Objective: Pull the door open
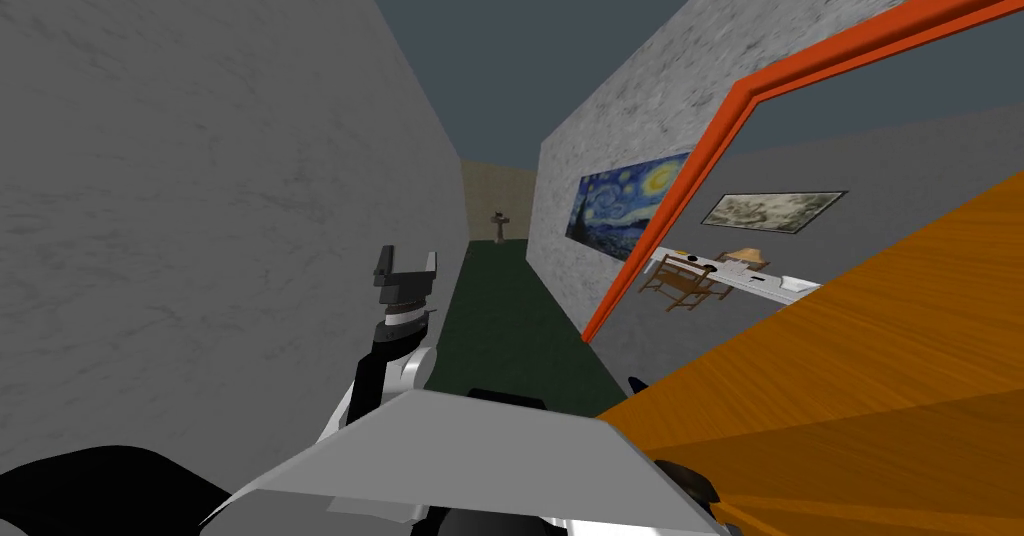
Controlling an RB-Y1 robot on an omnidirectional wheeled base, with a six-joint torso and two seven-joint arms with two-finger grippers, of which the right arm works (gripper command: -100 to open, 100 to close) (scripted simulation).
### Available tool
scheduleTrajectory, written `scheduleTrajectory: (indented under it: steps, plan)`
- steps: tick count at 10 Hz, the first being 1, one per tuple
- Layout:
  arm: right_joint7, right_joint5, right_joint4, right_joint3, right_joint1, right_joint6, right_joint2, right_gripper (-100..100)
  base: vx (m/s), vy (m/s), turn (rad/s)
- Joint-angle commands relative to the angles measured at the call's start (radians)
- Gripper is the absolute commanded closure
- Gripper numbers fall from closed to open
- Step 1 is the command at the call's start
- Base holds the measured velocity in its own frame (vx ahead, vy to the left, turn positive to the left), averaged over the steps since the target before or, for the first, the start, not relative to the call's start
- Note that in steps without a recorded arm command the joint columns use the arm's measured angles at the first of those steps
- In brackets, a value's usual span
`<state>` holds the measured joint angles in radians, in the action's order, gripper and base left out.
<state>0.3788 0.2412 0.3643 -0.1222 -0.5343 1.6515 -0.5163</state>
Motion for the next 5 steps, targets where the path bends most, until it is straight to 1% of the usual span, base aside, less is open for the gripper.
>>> scheduleTrajectory:
  steps: [1,2,3,4,5]
  plan:
    - [-0.004,0.010,0.006,0.007,-0.023,-0.016,0.009,100,-0.087,-0.002,0.268]
    - [-0.005,0.017,0.006,0.012,-0.030,-0.017,0.014,100,-0.151,0.004,0.343]
    - [-0.006,0.020,0.006,0.014,-0.033,-0.017,0.017,100,-0.146,-0.003,0.208]
    - [-0.006,0.020,0.006,0.014,-0.033,-0.017,0.017,100,-0.087,0.001,0.025]
    - [-0.008,0.030,0.006,0.022,-0.043,-0.014,0.026,100,-0.133,0.021,0.241]
